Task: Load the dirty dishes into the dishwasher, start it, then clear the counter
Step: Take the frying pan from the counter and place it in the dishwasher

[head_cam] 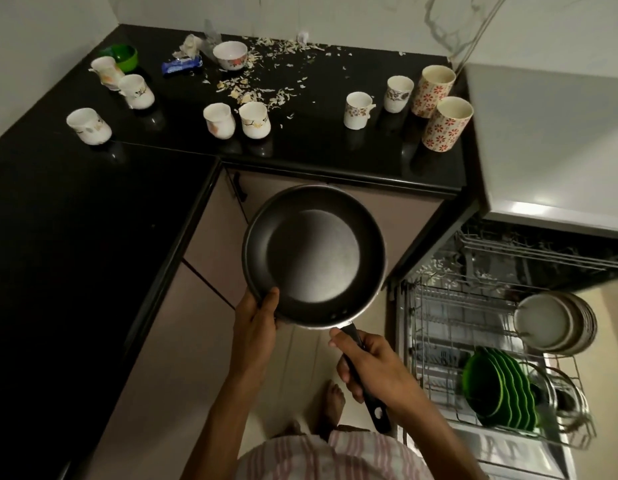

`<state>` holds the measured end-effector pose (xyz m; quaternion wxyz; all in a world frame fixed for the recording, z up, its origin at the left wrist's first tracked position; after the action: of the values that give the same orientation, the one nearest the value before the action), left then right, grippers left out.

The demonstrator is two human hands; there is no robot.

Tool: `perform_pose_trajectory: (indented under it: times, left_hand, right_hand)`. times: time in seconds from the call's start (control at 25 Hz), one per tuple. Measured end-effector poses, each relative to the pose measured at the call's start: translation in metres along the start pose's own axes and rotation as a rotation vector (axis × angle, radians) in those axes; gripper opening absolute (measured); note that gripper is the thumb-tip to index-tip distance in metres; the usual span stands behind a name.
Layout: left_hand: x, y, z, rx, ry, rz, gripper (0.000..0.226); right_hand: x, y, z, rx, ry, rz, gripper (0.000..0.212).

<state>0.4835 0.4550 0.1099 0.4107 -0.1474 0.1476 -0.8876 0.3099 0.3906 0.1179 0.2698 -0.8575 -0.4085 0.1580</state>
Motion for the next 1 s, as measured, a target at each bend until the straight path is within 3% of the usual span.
perform_pose_trajectory:
  times: [0.12,0.32,0.52,0.84,1.0]
  left_hand:
    - [-0.01,-0.01,-0.013,-0.025,0.019,-0.058,0.039]
    - [-0.021,-0.036,-0.043,-0.152,0.007,-0.078,0.021]
    - [-0.012,-0.067,-0.068,-0.212,0.042,-0.091,0.025]
    - [0.054,-0.102,-0.089,-0.199,0.026,-0.095,0.031]
    - [0.099,-0.136,-0.116,-0.249,0.002,-0.058,0.026]
  right_hand:
    - [0.014,-0.018,0.015,0.035,0.04,0.044,0.053]
    - [0.037,-0.053,0.045,0.066,0.065,0.108,0.037]
    - [0.033,-0.087,0.08,0.102,0.113,0.149,0.042]
    - [-0.031,-0.127,0.11,0.086,0.092,0.191,0.049]
    - [-0.083,-0.152,0.132,0.076,0.066,0.17,0.041]
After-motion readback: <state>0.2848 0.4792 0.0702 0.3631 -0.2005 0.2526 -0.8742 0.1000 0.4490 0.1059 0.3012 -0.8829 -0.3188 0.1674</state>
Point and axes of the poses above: each hand's wrist, its own y-axis towards the middle knuckle, its own x-axis out of the palm, z = x × y, the point moved 4 cm from there along y, towards the middle knuckle, and after that the axes turned 6 degrees about -y, right-handed, at the moved point
